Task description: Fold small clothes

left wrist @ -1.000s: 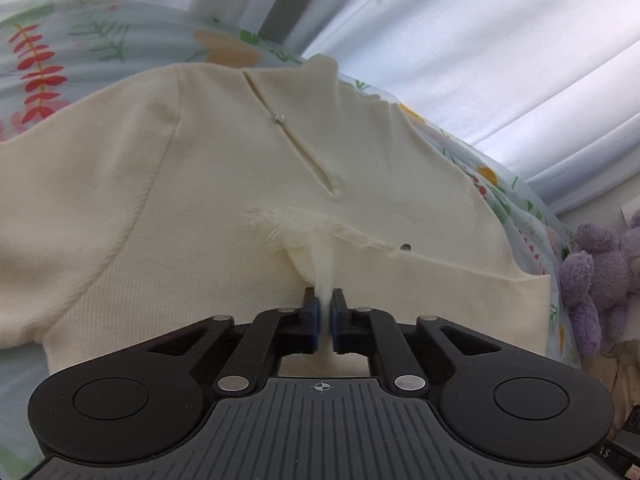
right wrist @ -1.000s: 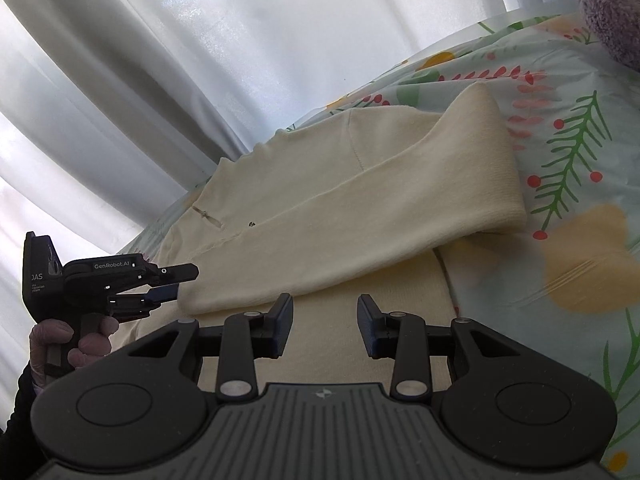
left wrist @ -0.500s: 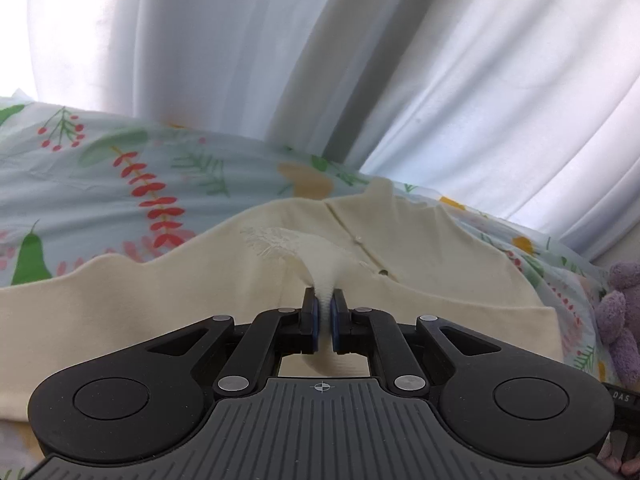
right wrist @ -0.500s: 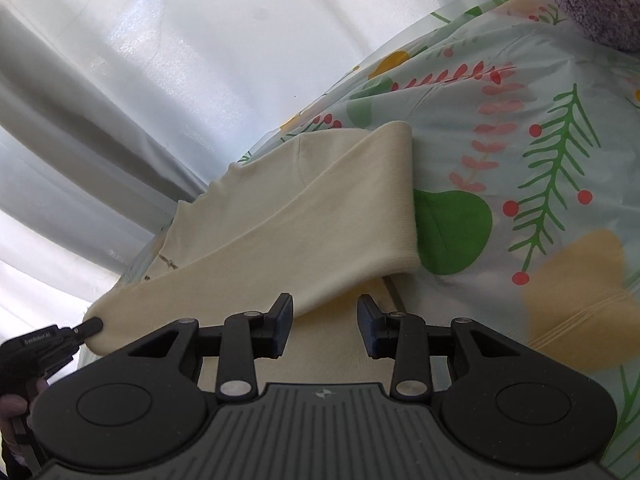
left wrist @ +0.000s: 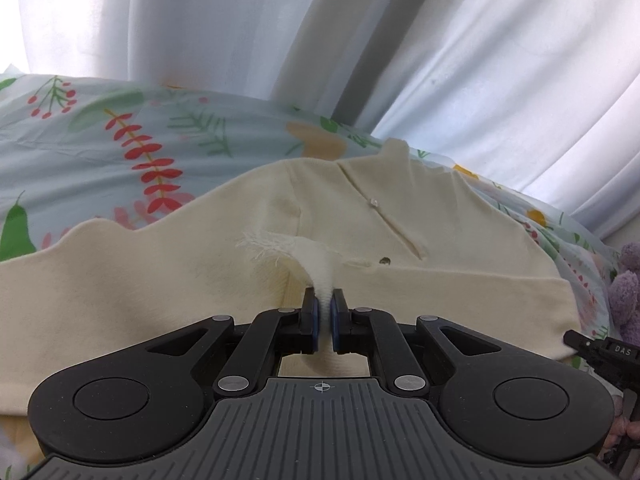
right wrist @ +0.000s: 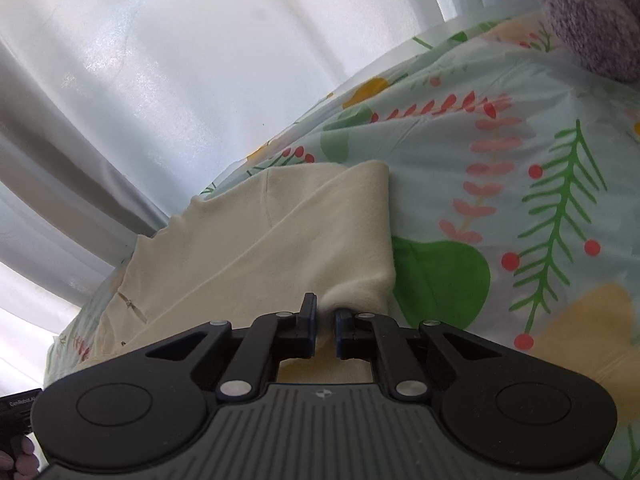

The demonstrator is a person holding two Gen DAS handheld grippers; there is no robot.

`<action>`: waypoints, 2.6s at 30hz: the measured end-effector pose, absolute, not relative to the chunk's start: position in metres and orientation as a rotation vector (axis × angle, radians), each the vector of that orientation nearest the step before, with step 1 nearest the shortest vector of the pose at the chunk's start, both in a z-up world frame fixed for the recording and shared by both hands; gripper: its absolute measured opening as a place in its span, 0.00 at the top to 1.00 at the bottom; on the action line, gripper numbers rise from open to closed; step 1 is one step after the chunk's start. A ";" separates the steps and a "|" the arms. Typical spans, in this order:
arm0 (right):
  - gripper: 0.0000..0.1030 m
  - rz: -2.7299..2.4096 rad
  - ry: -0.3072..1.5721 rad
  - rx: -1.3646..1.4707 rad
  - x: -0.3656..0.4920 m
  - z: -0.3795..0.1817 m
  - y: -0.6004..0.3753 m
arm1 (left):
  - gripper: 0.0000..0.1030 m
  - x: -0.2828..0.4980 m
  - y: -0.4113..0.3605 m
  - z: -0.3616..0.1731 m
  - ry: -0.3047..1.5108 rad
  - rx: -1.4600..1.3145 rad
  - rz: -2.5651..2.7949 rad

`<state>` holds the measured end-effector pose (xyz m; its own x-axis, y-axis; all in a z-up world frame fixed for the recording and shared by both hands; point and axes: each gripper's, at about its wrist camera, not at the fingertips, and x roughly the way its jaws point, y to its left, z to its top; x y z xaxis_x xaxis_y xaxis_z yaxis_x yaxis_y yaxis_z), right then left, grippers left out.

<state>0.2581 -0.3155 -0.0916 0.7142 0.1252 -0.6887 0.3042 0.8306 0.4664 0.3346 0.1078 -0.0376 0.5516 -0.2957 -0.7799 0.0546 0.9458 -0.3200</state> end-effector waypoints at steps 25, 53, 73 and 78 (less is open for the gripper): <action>0.75 -0.057 0.757 0.217 0.265 -0.060 -0.279 | 0.92 0.343 0.092 -0.056 0.969 -0.144 -0.185; 0.80 -0.051 0.755 -0.149 0.268 -0.093 -0.224 | 0.77 0.324 0.101 -0.060 0.959 -0.174 -0.107; 0.53 0.146 0.852 0.134 0.149 -0.048 -0.202 | 0.30 0.232 0.180 -0.034 0.946 -0.432 -0.013; 0.48 0.173 0.880 0.221 0.131 -0.056 -0.198 | 0.28 0.196 0.254 -0.047 0.866 -0.709 0.146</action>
<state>0.1312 -0.1983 -0.0557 0.6256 0.2401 -0.7422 -0.0592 0.9633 0.2617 0.1957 0.2538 -0.0473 0.6535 -0.1584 -0.7401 -0.3930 0.7647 -0.5107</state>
